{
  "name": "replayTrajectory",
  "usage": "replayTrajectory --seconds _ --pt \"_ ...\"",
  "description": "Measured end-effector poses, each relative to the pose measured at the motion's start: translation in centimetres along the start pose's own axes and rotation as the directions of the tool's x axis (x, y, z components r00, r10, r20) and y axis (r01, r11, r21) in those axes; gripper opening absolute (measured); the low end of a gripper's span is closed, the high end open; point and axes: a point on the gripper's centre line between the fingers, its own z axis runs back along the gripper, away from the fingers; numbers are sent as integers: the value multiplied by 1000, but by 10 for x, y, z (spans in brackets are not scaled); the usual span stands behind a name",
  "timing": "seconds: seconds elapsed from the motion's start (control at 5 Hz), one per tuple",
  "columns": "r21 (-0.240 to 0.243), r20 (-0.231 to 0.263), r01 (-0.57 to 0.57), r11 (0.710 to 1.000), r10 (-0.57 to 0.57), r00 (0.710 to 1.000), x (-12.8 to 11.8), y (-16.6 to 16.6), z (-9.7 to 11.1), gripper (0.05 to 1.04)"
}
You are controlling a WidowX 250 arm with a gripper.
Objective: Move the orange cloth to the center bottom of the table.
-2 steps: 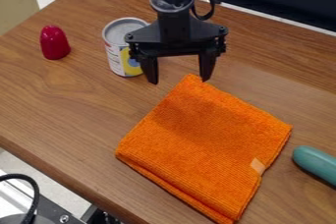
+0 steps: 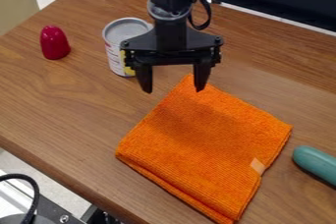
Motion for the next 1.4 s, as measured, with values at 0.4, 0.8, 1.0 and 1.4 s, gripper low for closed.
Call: replayTrajectory --seconds 0.4,0.8,1.0,1.4 --pt "2 -50 28 1000 -27 998 -17 -7 8 998" --pt "-52 -16 57 997 -58 998 -26 -22 6 872" --pt "-68 -6 51 996 -52 999 -32 -27 -5 599" --pt "-61 -12 41 997 -42 999 -42 -38 -16 120"
